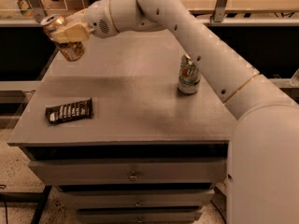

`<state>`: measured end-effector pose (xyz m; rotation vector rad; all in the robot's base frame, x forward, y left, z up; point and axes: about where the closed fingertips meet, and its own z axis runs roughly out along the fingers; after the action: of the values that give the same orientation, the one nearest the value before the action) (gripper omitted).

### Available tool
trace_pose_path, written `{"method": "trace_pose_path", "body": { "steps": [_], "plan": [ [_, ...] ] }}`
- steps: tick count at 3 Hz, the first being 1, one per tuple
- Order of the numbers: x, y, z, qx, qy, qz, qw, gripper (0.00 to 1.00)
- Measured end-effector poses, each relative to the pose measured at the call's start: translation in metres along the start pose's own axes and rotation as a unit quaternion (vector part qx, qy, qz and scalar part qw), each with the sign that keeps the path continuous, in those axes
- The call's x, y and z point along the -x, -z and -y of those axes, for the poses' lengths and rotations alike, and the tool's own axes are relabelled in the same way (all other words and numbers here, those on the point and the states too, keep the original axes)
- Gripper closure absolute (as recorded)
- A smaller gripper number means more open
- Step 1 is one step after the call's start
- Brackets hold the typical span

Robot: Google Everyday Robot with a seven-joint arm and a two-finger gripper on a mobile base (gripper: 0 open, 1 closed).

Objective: Place orange can upright

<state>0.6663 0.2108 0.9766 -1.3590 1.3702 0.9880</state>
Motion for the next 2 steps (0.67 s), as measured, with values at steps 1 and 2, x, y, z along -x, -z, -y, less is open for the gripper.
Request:
{"method": "trace_pose_path", "body": {
  "steps": [1, 2],
  "plan": [
    [0.000, -0.012, 0.003, 0.008, -0.007, 0.006, 0.9999, 1.00],
    [-0.002, -0.023, 0.002, 0.018, -0.016, 0.001, 0.9997, 1.00]
  ]
}}
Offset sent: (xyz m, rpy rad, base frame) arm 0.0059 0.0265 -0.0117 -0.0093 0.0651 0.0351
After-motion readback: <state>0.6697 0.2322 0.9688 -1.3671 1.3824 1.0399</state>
